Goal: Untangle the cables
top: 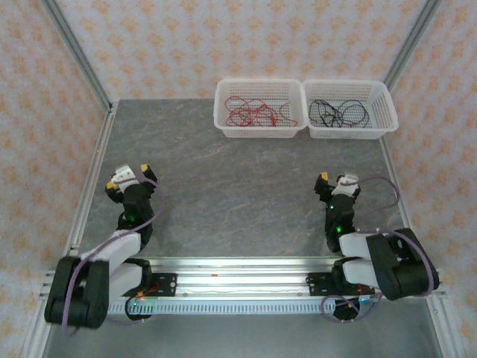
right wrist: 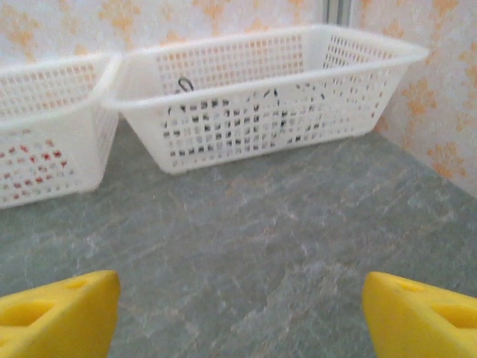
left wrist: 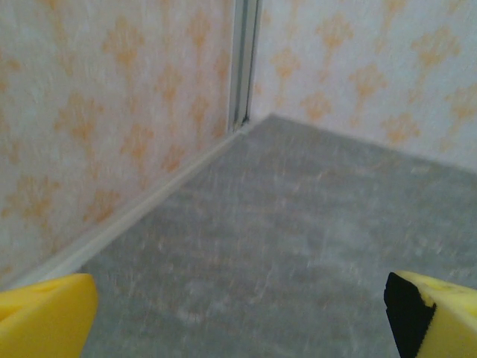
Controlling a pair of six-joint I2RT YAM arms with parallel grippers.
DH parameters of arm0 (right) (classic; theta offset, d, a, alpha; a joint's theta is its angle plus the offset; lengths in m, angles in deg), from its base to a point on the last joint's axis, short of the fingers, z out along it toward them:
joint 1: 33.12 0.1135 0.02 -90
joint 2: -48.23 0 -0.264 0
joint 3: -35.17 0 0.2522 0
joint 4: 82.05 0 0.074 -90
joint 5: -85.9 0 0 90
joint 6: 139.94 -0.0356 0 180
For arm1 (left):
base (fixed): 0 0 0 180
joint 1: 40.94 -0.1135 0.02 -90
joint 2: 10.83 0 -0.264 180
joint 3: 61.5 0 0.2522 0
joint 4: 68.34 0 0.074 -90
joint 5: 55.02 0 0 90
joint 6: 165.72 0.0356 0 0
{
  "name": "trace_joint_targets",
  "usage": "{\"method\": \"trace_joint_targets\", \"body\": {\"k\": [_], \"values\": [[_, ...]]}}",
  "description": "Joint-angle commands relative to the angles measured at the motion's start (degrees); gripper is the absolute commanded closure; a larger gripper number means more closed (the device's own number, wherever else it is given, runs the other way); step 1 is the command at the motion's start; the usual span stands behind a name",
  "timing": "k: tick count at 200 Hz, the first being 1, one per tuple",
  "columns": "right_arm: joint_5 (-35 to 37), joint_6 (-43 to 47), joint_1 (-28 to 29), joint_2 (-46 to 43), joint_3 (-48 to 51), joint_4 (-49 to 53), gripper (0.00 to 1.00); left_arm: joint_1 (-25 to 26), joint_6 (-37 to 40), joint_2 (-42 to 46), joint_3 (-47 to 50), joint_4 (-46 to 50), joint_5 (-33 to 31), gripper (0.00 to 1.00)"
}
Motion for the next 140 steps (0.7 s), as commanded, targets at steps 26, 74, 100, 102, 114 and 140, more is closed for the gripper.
{"method": "trace_joint_targets", "body": {"k": [26, 74, 100, 102, 114, 140], "values": [[-11.9, 2.3, -5.1, 12.4, -6.4, -8.6, 0.17, -0.5, 1.8, -18.7, 5.3, -37.8, 3.4, 0.01], [-18.4, -1.1, -9.9, 13.6, -10.5, -2.3, 0.00, -0.9, 6.8, -25.2, -2.0, -31.5, 17.0, 0.00], [-18.1, -1.1, -9.7, 13.8, -10.2, -3.9, 0.00, -0.9, 5.0, -24.3, -1.9, -29.7, 13.1, 0.01], [-18.1, -1.1, -9.7, 13.7, -10.2, -3.7, 0.00, -0.9, 5.3, -24.8, -1.6, -31.0, 13.2, 0.01], [-18.1, -1.1, -9.7, 13.7, -10.2, -3.5, 0.00, -0.9, 5.0, -24.3, -2.0, -29.5, 13.4, 0.01], [-18.1, -1.1, -9.7, 13.6, -10.3, -3.2, 0.00, -0.9, 5.8, -24.8, -1.9, -30.7, 14.1, 0.01]]}}
